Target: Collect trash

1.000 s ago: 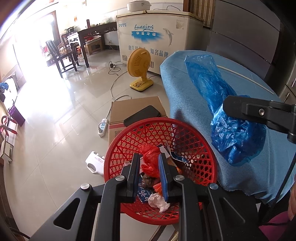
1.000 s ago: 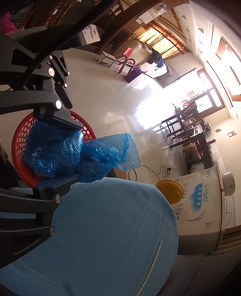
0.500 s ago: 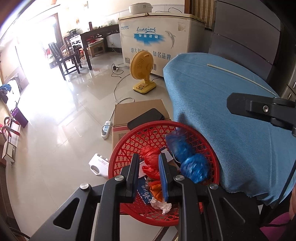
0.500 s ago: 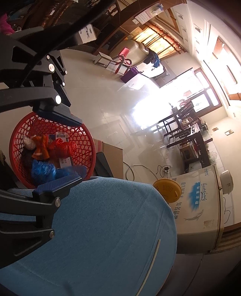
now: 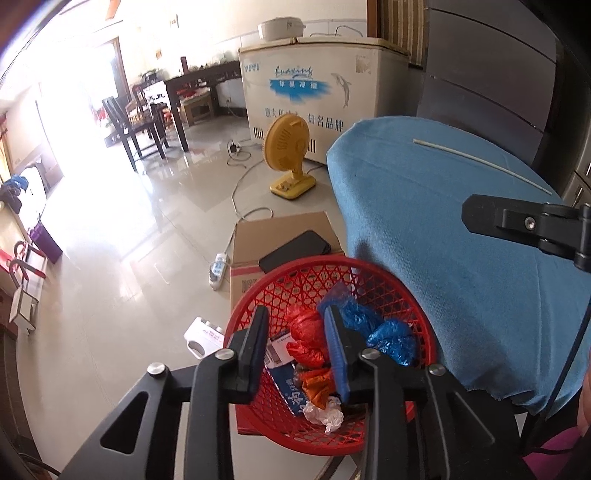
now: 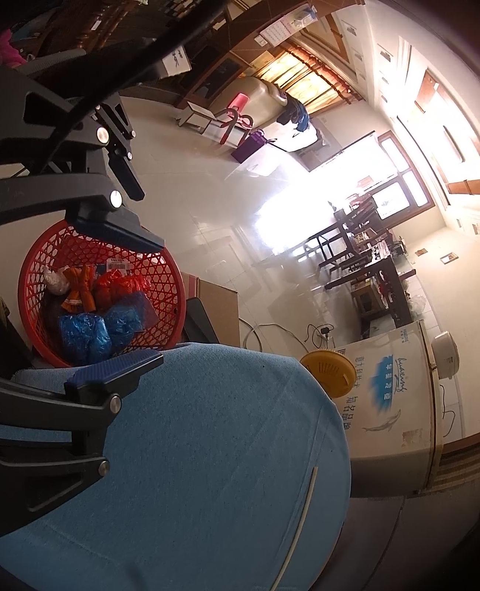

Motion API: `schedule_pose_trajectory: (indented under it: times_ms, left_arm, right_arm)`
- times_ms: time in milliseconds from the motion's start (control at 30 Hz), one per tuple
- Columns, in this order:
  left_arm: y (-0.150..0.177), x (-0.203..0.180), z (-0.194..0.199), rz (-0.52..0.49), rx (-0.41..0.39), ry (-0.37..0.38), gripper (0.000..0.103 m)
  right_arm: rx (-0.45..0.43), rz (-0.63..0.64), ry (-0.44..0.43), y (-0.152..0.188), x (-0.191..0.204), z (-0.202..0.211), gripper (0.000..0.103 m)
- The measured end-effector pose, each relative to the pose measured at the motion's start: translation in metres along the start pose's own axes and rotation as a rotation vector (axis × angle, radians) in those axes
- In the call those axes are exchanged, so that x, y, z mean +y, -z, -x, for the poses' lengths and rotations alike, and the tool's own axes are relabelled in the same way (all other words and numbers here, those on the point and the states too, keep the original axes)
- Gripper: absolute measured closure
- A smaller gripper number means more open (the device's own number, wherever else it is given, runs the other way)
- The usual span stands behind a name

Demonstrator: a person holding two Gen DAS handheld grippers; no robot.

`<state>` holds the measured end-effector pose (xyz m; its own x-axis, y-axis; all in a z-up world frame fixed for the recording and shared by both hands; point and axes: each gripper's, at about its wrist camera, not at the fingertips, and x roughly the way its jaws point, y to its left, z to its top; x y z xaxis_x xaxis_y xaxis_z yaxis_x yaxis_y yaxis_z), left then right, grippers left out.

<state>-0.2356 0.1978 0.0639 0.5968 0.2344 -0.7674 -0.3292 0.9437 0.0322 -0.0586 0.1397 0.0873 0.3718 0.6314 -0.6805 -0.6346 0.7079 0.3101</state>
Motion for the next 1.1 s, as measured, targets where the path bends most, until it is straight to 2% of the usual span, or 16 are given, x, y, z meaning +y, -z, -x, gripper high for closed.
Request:
schedule_pose_trajectory:
  times_ms: [133,267,333,433,533,1100]
  left_arm:
    - [-0.005,-0.006,0.011,-0.006,-0.044,-0.018,0.054]
    - [-0.013,-0.013,0.023,-0.012,-0.088,-0.037,0.048]
    - [-0.016,-0.016,0.029,-0.015,-0.104,-0.038,0.041]
    - [-0.022,-0.023,0.04,-0.026,-0.135,-0.038,0.039]
    - [-0.028,-0.029,0.051,-0.041,-0.166,-0.046,0.029]
    - [-0.056,-0.082,0.102,-0.133,-0.297,-0.083,0.027]
  right_arm:
    - [-0.025,-0.018,0.003,-0.002,-0.005,0.009,0.045]
    - [-0.055,-0.006,0.024,-0.003,-0.006,0.021,0.045]
    - [-0.083,0.009,0.041,-0.002,-0.006,0.032,0.045]
    - [-0.119,0.025,0.066,-0.001,-0.008,0.048,0.045]
    - [-0.151,0.038,0.095,0.0,-0.011,0.064,0.042]
    - [-0.375,0.037,0.276,0.023,-0.044,0.187,0.038]
